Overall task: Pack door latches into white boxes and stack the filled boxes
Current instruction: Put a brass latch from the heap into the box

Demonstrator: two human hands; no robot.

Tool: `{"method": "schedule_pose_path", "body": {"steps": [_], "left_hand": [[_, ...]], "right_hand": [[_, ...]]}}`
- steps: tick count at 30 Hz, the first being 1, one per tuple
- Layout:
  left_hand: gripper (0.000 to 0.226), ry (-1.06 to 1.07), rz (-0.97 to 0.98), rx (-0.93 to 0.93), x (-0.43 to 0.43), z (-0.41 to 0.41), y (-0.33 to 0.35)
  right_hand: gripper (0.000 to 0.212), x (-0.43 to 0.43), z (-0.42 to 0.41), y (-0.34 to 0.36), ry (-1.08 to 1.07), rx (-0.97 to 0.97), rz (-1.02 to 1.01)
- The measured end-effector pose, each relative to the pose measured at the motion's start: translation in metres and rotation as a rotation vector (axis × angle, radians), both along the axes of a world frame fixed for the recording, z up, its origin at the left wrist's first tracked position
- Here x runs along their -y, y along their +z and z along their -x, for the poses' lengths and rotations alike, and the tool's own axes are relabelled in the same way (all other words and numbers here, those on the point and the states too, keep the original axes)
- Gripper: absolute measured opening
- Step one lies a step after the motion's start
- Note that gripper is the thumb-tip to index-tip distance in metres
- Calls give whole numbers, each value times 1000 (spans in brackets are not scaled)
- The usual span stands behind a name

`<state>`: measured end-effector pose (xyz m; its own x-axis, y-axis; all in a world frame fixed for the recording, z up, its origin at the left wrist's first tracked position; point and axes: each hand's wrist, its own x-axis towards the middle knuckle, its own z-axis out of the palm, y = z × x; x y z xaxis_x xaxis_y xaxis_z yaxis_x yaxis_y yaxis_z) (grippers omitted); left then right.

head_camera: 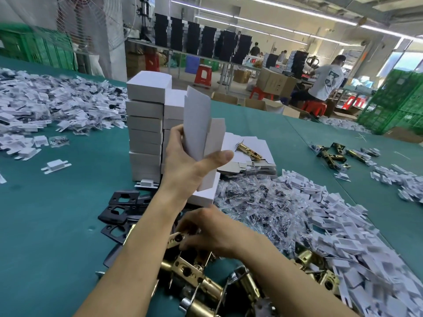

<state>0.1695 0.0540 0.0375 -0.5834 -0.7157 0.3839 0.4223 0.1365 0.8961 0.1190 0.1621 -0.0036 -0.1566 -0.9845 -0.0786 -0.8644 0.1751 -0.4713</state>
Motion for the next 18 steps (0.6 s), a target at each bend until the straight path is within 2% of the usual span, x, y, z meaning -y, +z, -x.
{"method": "schedule_pose_path", "body": {"steps": [6, 11, 15, 18], "left_hand": [[80, 31, -53, -144, -2, -1, 6], [84, 14, 51, -152, -6, -2, 5], [81, -112, 185, 24, -6, 1, -5], [80, -195, 310, 254, -6, 7, -21]], "right_hand": [[13, -14, 23, 17, -200, 387, 279], [18, -40, 43, 19, -449, 735, 497], [22, -62, 62, 36, -690, 852, 778], [16, -73, 72, 59, -819, 787, 1008]]}}
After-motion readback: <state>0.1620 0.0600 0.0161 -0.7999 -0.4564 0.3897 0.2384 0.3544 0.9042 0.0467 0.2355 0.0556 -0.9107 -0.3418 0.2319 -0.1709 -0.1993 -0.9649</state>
